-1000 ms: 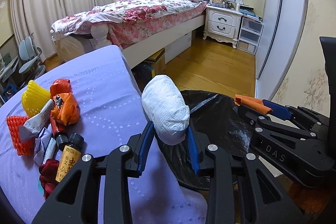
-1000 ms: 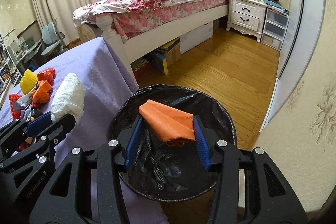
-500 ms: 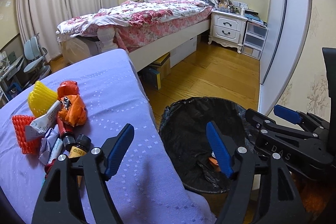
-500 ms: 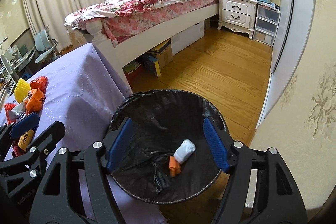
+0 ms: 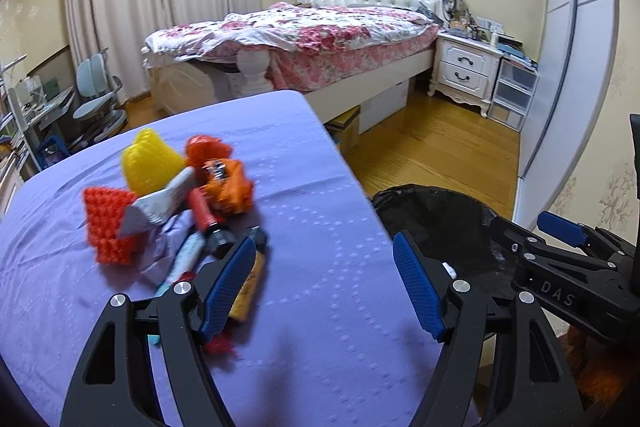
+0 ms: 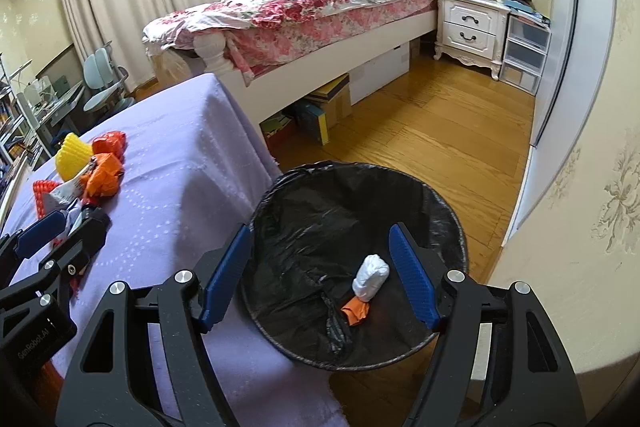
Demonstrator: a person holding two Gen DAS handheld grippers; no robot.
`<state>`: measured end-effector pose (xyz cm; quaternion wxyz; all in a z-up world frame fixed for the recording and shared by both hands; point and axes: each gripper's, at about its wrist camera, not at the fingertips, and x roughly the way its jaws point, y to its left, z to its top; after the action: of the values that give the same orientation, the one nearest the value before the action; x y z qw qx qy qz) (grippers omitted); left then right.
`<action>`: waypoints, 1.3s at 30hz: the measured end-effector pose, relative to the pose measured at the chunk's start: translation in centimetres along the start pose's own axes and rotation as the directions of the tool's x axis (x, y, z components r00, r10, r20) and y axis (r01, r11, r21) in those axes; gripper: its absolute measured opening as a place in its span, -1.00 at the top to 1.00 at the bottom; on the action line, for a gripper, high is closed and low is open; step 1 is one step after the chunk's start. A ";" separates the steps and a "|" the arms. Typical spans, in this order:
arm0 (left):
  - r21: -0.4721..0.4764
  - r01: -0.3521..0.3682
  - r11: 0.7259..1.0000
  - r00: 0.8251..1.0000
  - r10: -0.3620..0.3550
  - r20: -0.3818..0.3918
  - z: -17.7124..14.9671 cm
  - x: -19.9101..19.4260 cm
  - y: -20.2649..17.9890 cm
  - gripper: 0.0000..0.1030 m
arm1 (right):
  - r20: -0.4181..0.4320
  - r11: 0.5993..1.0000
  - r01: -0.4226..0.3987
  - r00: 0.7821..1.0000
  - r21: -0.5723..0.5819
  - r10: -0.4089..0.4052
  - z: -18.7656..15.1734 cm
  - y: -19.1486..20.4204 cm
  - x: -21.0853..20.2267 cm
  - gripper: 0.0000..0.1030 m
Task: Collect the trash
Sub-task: 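Grasp the red ribbon on the table with the left gripper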
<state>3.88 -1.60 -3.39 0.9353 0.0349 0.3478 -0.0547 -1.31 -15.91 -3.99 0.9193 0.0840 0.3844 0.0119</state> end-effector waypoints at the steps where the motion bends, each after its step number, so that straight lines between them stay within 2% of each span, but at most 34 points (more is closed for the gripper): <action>1: -0.009 -0.009 1.000 1.000 0.009 0.000 -0.2 -0.2 0.7 -0.39 | -0.003 1.000 -0.008 1.000 -0.003 0.008 -0.1 0.4 -0.1 -0.36; 8: -0.070 -0.078 0.994 0.997 0.077 -0.021 -2.2 -1.4 4.9 -0.39 | -0.024 0.996 -0.063 0.998 -0.065 0.062 -1.2 4.1 -0.6 -0.36; 11: -0.094 -0.105 0.990 0.994 0.101 -0.044 -3.2 -1.5 6.4 -0.32 | -0.027 0.993 -0.078 0.997 -0.093 0.076 -1.5 5.5 -1.0 -0.36; 20: -0.113 -0.088 0.990 0.993 0.078 -0.087 -3.7 -0.9 7.8 0.02 | -0.049 0.984 -0.108 0.994 -0.143 0.102 -2.3 8.3 -1.0 -0.36; 25: -0.113 -0.057 0.992 0.992 0.044 -0.115 -4.0 -0.4 7.9 0.44 | -0.057 0.981 -0.115 0.993 -0.158 0.107 -2.4 9.2 -0.9 -0.36; 26: -0.114 -0.046 0.992 0.993 0.033 -0.116 -4.0 -0.4 7.9 0.47 | -0.059 0.980 -0.116 0.992 -0.162 0.108 -2.4 9.4 -0.9 -0.36; 29: -0.119 -0.038 0.992 0.994 0.025 -0.110 -4.1 -0.6 8.1 0.53 | -0.064 0.979 -0.119 0.992 -0.168 0.110 -2.5 9.7 -0.8 -0.36; 39: -0.141 -0.039 0.989 0.997 0.030 -0.067 -4.2 -2.5 9.5 0.54 | -0.077 0.968 -0.144 0.988 -0.206 0.131 -3.0 11.7 -0.8 -0.36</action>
<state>0.49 8.45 -4.62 0.9246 -0.0241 0.3801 -0.0123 -3.53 -4.04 -3.55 0.9075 0.0120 0.4028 0.1187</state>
